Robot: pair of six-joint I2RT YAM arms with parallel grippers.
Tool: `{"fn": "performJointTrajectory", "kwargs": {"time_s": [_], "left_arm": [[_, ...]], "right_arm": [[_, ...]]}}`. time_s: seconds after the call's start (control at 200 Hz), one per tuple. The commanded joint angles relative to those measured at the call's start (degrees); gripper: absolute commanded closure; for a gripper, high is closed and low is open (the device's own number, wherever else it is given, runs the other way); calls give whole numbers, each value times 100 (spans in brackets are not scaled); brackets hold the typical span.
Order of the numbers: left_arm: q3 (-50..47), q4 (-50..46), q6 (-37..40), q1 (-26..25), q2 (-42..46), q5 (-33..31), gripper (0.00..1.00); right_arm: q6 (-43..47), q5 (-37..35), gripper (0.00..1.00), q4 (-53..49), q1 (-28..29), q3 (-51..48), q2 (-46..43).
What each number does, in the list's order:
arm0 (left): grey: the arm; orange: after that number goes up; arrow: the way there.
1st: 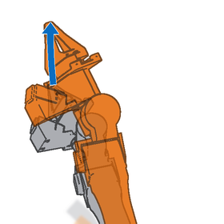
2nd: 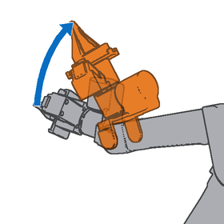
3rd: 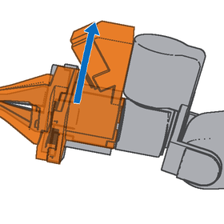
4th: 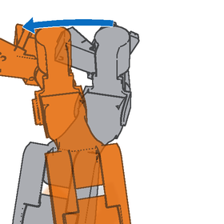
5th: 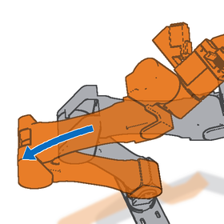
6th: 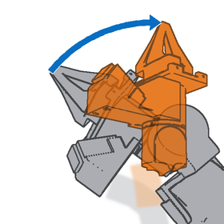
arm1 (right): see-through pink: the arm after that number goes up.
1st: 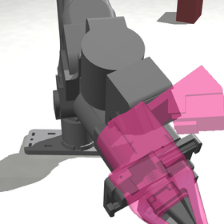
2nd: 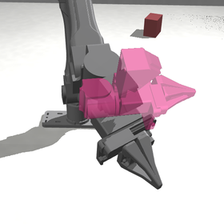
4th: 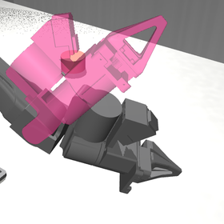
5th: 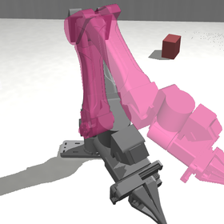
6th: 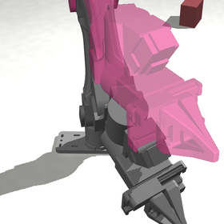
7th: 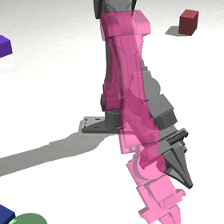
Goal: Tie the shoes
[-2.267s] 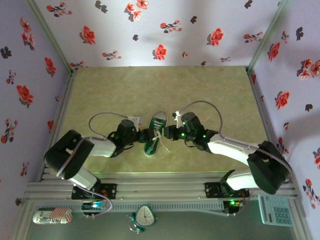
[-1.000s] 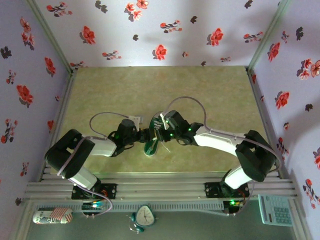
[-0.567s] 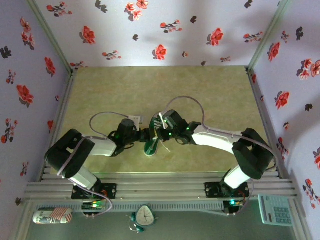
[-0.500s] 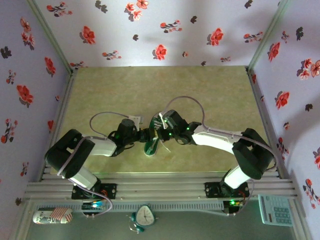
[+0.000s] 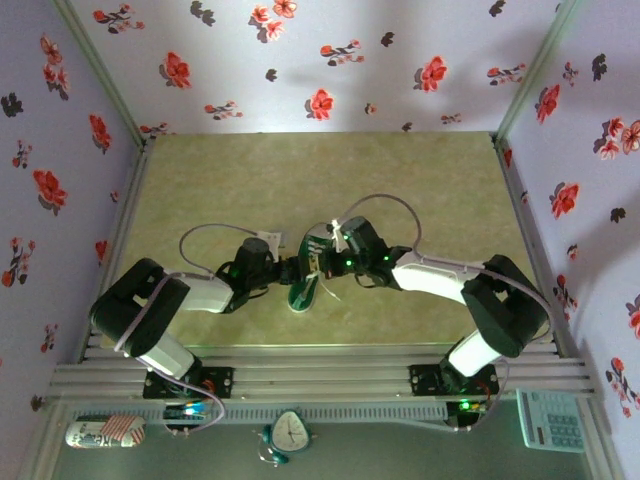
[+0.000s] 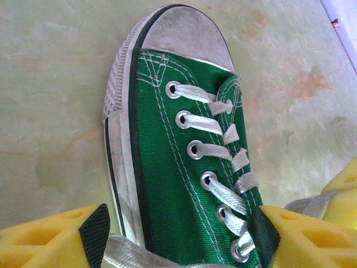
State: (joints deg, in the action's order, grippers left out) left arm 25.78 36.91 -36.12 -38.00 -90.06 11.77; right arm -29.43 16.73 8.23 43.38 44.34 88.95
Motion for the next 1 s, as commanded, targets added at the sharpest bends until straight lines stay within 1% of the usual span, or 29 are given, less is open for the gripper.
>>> {"fn": "performJointTrajectory", "kwargs": {"time_s": [0.0,0.21,0.38,0.565,0.82,0.995], "left_arm": [[50,159,11,-83,-55,71,29],[10,203,-9,-81,-55,71,29],[14,203,-9,-78,-56,67,29],[-25,211,-9,-81,-31,62,29],[-91,317,-36,-76,154,62,26],[-69,-5,49,-76,586,-125,24]], "right_arm": [[-589,797,98,997,-158,-202,42],[-1475,1349,98,2261,-317,-479,334],[-2017,1426,99,2925,-371,-619,514],[-2356,1180,98,2854,-452,-810,343],[-2033,637,98,1809,-444,-838,-47],[-2085,603,98,1836,-449,-930,-47]]}}
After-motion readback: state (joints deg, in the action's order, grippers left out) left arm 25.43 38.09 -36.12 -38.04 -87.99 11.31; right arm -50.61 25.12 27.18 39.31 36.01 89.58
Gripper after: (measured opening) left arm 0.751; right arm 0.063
